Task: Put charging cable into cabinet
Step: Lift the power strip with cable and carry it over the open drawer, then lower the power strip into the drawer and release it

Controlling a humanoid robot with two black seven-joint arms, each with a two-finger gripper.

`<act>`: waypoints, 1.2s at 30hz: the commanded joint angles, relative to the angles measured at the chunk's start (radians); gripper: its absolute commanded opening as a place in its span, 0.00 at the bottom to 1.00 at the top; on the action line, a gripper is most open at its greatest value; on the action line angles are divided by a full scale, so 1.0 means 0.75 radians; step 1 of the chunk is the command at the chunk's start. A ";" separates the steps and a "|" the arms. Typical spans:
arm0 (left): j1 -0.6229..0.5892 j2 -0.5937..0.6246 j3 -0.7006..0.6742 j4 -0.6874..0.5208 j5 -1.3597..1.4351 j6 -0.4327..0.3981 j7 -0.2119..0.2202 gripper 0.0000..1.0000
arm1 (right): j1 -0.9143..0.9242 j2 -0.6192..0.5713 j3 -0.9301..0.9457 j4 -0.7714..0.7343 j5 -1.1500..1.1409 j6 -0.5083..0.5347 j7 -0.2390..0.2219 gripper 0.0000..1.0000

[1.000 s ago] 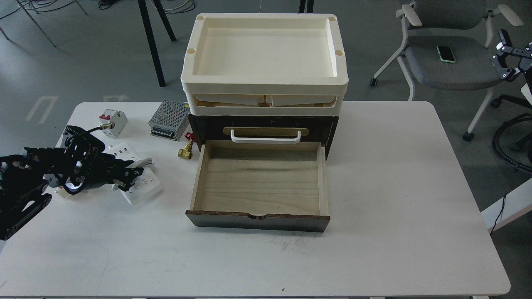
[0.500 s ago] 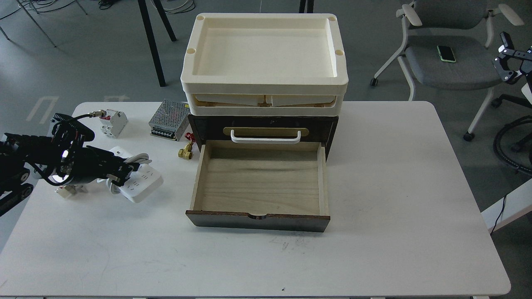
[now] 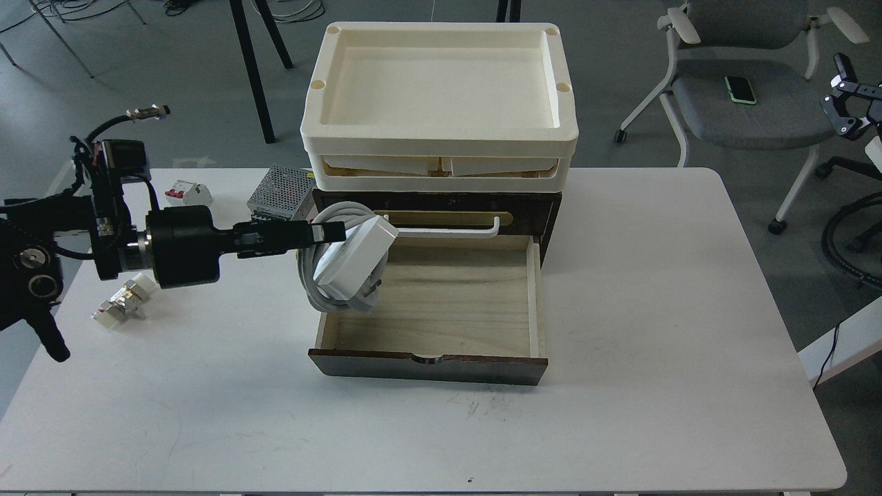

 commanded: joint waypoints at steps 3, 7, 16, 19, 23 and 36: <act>0.023 -0.205 0.015 0.197 0.008 0.000 0.000 0.00 | -0.006 -0.012 0.003 -0.001 0.000 0.000 0.000 1.00; 0.021 -0.283 0.052 0.387 0.021 0.000 0.000 0.00 | -0.010 -0.012 0.003 -0.001 0.002 0.000 0.000 1.00; 0.021 -0.340 0.083 0.514 0.072 0.000 0.000 0.00 | -0.022 -0.010 0.005 0.001 0.022 0.000 0.000 1.00; 0.021 -0.403 0.083 0.606 0.072 0.000 0.000 0.00 | -0.026 -0.010 0.007 0.001 0.039 0.000 0.000 1.00; 0.023 -0.477 0.085 0.677 0.072 0.000 0.000 0.00 | -0.026 -0.012 0.007 0.001 0.039 0.000 0.000 1.00; 0.023 -0.671 0.079 0.796 0.051 0.000 0.000 0.07 | -0.033 -0.012 0.013 -0.001 0.041 0.000 0.000 1.00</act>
